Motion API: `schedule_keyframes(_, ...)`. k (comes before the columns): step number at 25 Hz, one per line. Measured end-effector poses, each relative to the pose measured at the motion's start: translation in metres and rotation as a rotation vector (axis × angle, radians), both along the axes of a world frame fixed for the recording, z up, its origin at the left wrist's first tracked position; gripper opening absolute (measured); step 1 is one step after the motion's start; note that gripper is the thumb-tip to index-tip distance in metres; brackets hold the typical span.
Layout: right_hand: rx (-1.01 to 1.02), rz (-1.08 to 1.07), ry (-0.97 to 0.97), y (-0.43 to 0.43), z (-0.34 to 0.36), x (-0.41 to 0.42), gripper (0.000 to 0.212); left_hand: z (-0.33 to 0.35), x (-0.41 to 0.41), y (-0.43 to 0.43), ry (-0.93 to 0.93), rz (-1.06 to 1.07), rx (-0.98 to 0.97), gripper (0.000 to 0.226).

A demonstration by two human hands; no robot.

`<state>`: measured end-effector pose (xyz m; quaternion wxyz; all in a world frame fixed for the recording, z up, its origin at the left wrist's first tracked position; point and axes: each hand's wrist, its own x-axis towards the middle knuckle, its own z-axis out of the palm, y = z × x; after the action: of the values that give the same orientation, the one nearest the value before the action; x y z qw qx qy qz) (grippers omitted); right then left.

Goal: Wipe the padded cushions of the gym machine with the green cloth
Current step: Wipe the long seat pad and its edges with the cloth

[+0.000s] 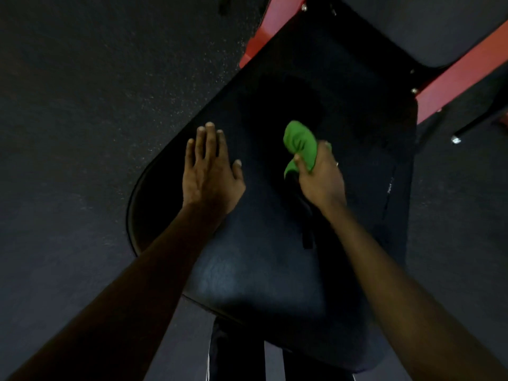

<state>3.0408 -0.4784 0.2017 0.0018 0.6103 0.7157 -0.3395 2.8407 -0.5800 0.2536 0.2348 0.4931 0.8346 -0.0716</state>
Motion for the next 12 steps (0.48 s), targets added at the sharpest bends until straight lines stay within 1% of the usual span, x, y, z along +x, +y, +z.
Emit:
schedule_keyframes(2, -0.026, -0.146, -0.033, 0.051, -0.025, -0.006, 0.041, -0.002, 0.022, 0.005, -0.027, -0.079, 0.056, 0.067)
schedule_keyframes(3, -0.028, -0.198, -0.041, 0.069, -0.034, -0.008, 0.043, -0.005, 0.034, 0.006, -0.042, -0.119, 0.054, 0.065)
schedule_keyframes(5, -0.03, -0.231, -0.06, 0.077, -0.038, -0.01, 0.046, -0.015, 0.049, 0.005, -0.025, -0.17, 0.022, 0.065)
schedule_keyframes(7, -0.034, -0.145, -0.047, 0.045, -0.025, -0.009, 0.047, -0.021, 0.051, 0.003, 0.013, -0.16, 0.027, 0.065)
schedule_keyframes(10, -0.04, 0.086, 0.08, -0.028, 0.012, 0.007, 0.054, -0.02, 0.05, 0.004, 0.028, -0.135, 0.054, 0.065)
schedule_keyframes(12, -0.032, 0.151, 0.128, -0.04, 0.021, 0.018, 0.054, -0.02, 0.052, 0.005, 0.037, -0.142, 0.038, 0.065)
